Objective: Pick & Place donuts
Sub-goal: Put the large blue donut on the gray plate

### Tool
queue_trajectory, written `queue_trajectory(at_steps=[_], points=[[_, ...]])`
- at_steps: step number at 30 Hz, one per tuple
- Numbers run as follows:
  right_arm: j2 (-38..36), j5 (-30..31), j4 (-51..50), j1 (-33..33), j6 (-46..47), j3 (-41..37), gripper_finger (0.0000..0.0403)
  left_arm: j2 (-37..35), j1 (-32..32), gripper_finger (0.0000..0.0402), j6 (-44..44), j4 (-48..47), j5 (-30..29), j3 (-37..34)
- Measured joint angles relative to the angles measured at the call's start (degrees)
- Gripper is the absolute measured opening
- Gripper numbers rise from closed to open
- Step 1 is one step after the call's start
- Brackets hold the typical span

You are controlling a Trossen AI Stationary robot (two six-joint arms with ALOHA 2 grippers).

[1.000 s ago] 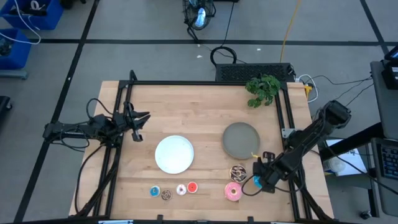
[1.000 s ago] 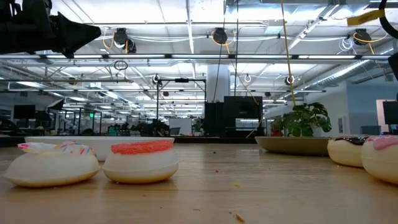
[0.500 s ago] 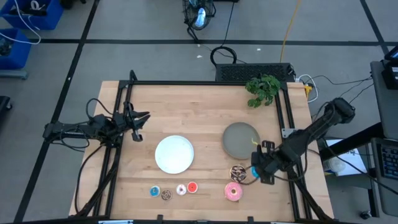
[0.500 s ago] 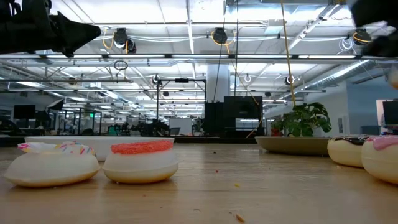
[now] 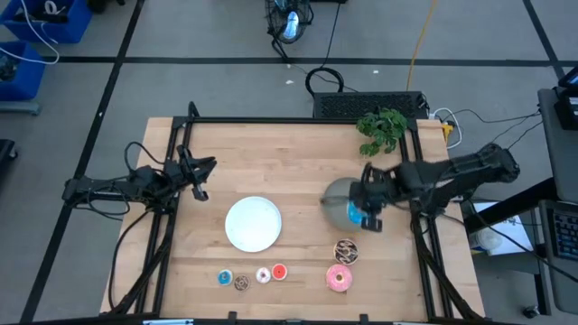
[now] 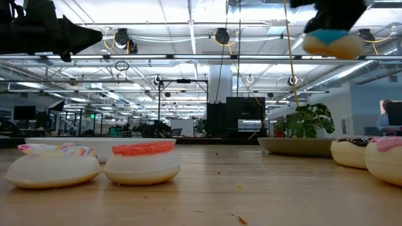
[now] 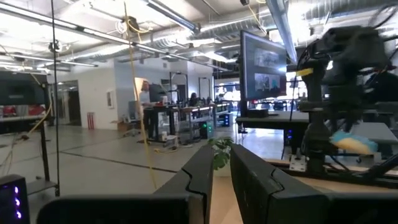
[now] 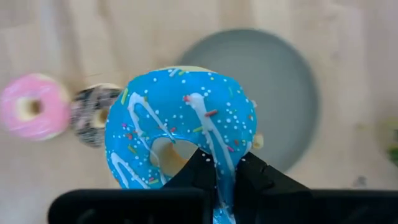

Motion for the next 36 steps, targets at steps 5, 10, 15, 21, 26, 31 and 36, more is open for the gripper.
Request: queue_trajectory(at_steps=[5,10,15,21,26,31,36], points=[[0.00,-1.49,0.15,-7.88,-5.82,0.00,0.0017,0.00,0.00,0.0063,0.05,0.00,0.04,0.00],[-0.02,-3.31,0.15,-10.81,-7.95,0.00,0.0017,0.00,0.00,0.0063,0.27,0.00,0.17,0.00],[-0.02,-5.42,0.15,-10.87,-8.27,0.00,0.0017,0.00,0.00,0.0063,0.29,0.00,0.17,0.00],[-0.02,-9.72,0.15,-10.89,-5.52,0.00,0.0018,0.00,0.00,0.0063,0.29,-0.50,0.17,0.00],[-0.02,-12.63,-0.67,-11.86,-3.11,0.00,0.0018,0.00,0.00,0.0063,0.31,-0.52,0.17,0.00],[-0.02,-12.69,-2.05,-14.78,-1.62,-0.01,0.0018,0.02,0.00,0.0063,0.42,-0.11,0.10,0.00],[-0.02,-11.42,-2.01,-17.93,-1.96,-0.02,0.0018,0.01,0.00,0.0063,0.40,-0.07,-0.03,0.00]])
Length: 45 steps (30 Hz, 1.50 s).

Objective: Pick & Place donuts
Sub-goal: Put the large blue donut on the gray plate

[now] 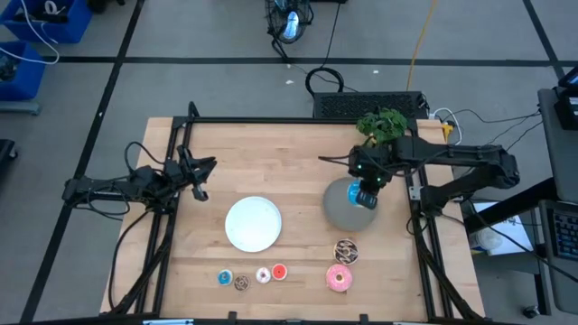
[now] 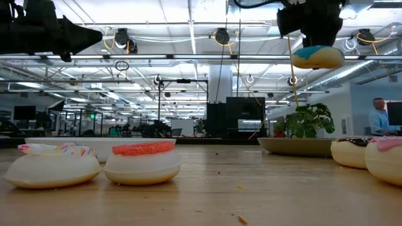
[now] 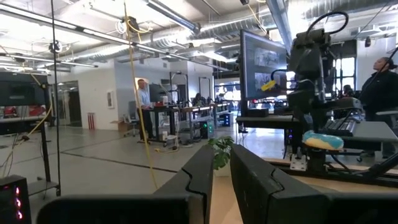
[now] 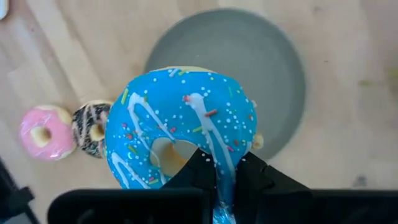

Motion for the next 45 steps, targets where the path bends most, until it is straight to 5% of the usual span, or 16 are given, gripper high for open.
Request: queue_trajectory(at_steps=[27,32,45], points=[[14.48,6.90,11.22,-10.38,-15.33,-0.13,0.0018,0.01,0.01,0.0063,1.40,-0.47,-0.02,0.00],[14.50,0.97,16.78,-12.38,-16.06,-4.51,0.0018,0.01,0.02,0.0063,1.40,-0.57,-0.02,0.00],[14.38,2.37,21.72,-10.75,-13.30,-14.16,0.0015,0.00,0.01,0.0063,1.16,-0.52,-0.02,0.00]])
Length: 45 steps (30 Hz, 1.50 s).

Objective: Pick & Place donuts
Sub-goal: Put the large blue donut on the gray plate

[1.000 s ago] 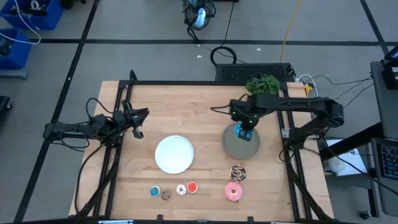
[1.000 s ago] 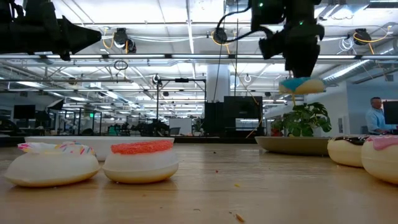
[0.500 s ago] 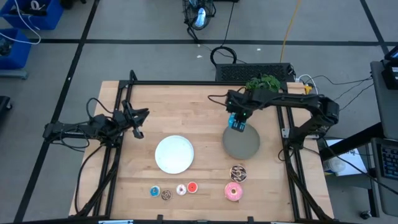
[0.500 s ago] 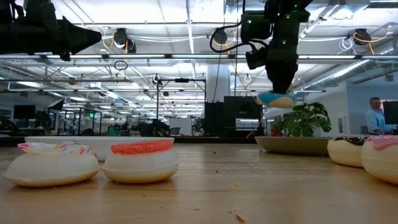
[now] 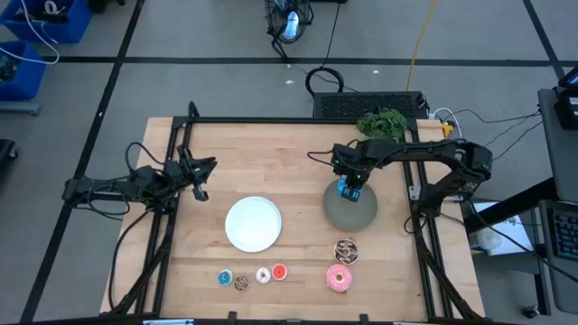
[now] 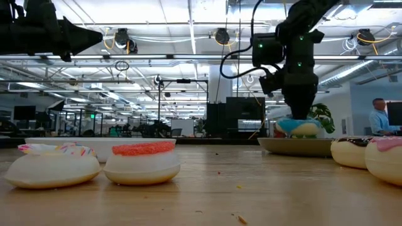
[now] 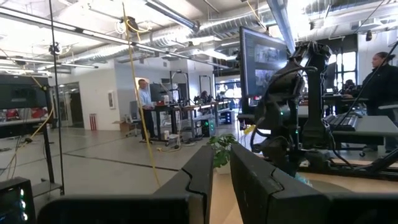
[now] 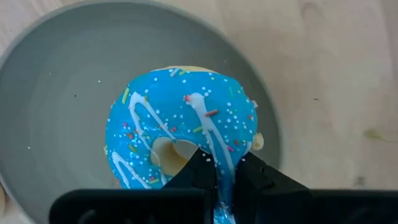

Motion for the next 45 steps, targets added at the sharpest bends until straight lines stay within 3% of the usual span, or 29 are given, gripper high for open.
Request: queue_trajectory(at_steps=[11,24,28,38,45], points=[[0.00,0.46,3.75,1.25,1.23,-5.44,0.0014,0.00,0.00,0.0063,-1.13,-0.02,0.01,0.00],[0.00,4.54,5.31,1.25,0.05,-5.82,0.0021,0.00,-0.01,0.0063,-1.22,-0.05,0.01,0.00],[0.00,5.34,5.28,1.80,-1.68,-5.82,0.0050,0.01,0.01,0.0063,-1.25,-0.49,0.01,0.00],[0.00,10.77,5.59,1.81,-1.60,-5.82,0.0167,0.00,-0.01,0.0063,0.32,-1.04,0.00,0.00],[-0.02,10.76,5.70,1.81,-2.47,-4.87,0.0212,-0.01,-0.01,0.0063,0.37,-1.11,0.00,0.00]])
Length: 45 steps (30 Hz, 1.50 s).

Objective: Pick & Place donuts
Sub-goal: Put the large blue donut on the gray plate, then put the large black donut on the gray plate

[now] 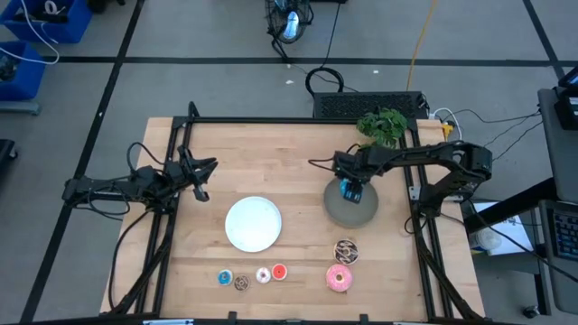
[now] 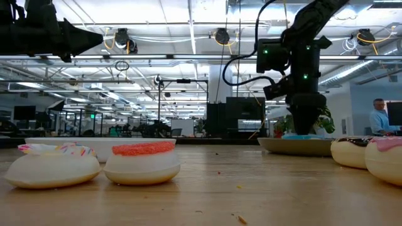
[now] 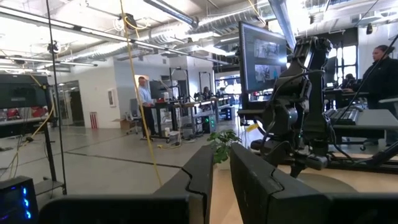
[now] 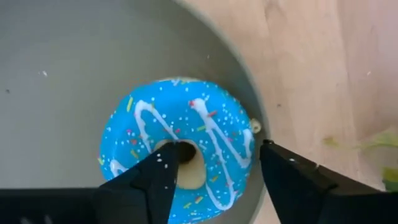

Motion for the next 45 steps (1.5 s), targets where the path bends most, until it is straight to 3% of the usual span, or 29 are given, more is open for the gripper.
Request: queue_trajectory(at_steps=[8,17,25,31,34,45], points=[[-0.02,0.51,-8.41,1.52,-1.09,7.33,0.0211,0.00,0.02,0.0063,-0.02,0.00,0.00,0.00],[-0.02,9.07,-20.30,14.44,2.90,20.05,0.0150,0.00,0.02,0.0063,0.46,-0.49,0.00,0.00],[-0.02,8.18,-25.19,24.00,9.56,24.87,0.0079,0.00,0.01,0.0063,0.42,-0.76,0.00,0.00],[-0.04,-0.42,-30.65,28.09,19.03,24.98,0.0038,0.01,0.02,0.0063,0.39,-1.29,0.00,0.00],[-0.04,-0.30,-31.19,30.99,21.48,24.98,0.0010,0.02,0.02,0.0063,0.37,-1.29,-0.01,0.00],[-0.02,-0.35,-26.96,39.77,23.98,30.18,0.0001,0.02,0.02,0.0063,0.28,-1.29,-0.02,0.00]])
